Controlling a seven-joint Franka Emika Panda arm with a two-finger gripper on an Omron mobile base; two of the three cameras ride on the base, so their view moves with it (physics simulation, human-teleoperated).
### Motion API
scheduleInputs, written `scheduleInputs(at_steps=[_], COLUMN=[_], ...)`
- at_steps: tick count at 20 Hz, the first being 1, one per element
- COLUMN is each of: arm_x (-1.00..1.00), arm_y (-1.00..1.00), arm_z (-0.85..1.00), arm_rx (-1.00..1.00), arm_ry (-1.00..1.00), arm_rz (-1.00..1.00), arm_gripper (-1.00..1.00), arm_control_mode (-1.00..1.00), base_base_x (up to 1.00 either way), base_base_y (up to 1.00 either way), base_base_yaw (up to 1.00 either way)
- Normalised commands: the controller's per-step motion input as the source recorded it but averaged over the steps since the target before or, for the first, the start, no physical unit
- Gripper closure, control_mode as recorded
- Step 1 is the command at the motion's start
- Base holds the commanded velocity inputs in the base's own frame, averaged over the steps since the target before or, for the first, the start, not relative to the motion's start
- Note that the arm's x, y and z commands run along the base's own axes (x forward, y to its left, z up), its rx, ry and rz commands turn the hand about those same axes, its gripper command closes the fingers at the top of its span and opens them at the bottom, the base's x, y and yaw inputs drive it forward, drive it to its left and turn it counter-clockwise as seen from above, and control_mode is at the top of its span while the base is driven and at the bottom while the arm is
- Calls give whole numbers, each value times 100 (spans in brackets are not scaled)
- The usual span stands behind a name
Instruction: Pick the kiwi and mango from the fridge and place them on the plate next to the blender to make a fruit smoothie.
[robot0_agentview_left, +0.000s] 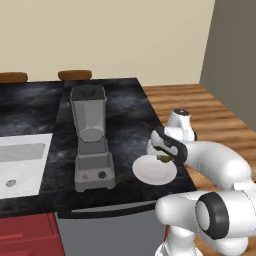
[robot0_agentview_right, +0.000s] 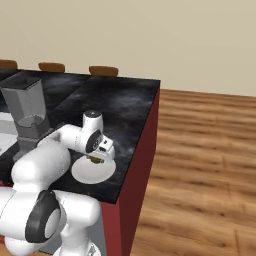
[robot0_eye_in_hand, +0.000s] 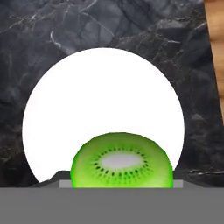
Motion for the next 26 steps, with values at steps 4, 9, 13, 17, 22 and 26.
scheduleInputs(at_steps=[4,9,13,17,22,26], arm_x=[49,49,4,0,-35,-96], arm_y=[28,6,0,0,0,-6], arm_z=[-69,-35,4,40,86,86], arm_rx=[-8,-4,0,0,-5,-4], arm_ry=[0,-7,0,0,-2,-7], arm_rz=[0,0,0,0,0,0], arm_gripper=[100,-100,-100,-100,-100,-100], arm_control_mode=[-100,-100,-100,-100,-100,-100], base_base_x=[0,0,0,0,0,0], base_base_y=[0,0,0,0,0,0], base_base_yaw=[0,0,0,0,0,0])
